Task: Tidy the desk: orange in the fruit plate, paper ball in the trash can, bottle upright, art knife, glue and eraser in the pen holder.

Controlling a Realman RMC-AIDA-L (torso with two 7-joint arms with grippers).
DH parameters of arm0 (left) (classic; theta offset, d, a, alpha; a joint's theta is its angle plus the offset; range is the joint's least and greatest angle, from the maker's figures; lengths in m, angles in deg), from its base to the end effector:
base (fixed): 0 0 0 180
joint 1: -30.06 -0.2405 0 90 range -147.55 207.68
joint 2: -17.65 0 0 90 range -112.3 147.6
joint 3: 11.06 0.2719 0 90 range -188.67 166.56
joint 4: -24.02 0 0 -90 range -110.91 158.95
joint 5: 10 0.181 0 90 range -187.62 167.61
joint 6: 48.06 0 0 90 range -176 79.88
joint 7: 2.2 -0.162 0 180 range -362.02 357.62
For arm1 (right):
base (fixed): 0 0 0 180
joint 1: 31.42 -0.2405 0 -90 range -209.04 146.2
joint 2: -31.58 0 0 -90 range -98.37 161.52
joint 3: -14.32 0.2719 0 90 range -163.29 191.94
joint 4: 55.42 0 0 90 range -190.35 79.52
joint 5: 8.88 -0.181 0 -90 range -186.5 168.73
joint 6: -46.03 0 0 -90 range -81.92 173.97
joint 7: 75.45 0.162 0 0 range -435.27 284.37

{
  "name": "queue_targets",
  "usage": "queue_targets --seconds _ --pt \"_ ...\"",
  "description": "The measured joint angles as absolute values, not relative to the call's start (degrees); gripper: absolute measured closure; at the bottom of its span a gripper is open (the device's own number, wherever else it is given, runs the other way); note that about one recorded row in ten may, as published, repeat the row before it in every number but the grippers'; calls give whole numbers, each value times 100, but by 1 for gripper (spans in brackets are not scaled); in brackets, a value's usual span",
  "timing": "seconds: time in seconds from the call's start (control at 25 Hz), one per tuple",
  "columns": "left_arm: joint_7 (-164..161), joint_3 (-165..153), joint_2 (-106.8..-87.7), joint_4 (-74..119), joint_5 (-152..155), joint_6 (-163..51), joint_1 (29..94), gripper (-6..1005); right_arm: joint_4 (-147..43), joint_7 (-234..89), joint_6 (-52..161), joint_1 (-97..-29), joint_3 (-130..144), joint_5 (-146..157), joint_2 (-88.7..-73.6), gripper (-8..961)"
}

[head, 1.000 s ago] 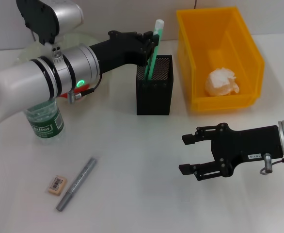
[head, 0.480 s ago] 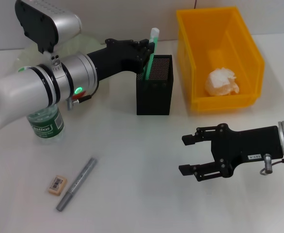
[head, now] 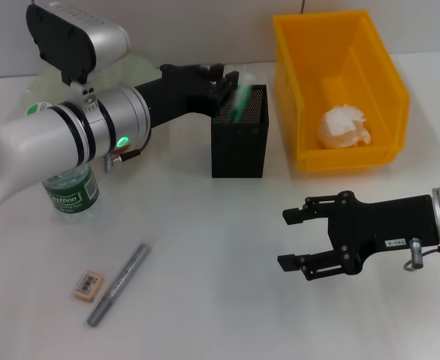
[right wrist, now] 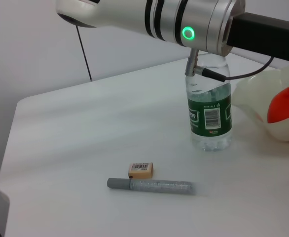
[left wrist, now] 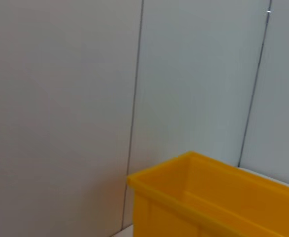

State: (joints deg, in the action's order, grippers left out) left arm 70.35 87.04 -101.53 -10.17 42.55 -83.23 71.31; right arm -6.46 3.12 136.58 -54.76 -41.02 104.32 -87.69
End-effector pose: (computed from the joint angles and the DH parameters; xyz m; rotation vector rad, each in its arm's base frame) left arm -0.1506 0.4119 -0.0944 -2.4260 -0.5698 -0.6748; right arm 0.2556 0.2862 -0.0341 -2.9090 0.4129 0.4870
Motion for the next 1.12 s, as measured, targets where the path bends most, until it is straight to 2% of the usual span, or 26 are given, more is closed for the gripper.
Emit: queue_targets --seconds 0.12,0.4,0.8,1.12 --pt "7125 8709 -10153 -1017 4254 -8256 7131 883 -646 312 13658 -5471 -4101 10432 -8769 187" --pt "7160 8756 -10152 -1046 4254 -8245 7130 678 -646 318 13658 -5471 -4117 10432 -8769 187" --pt "8033 9094 -10106 -1891 4958 -8326 7013 256 -646 321 13661 -5435 -4114 10432 -8769 187" --pt "8945 9071 -10084 -2703 6108 -8481 6870 219 -646 321 13665 -5419 -4089 10432 -8769 187"
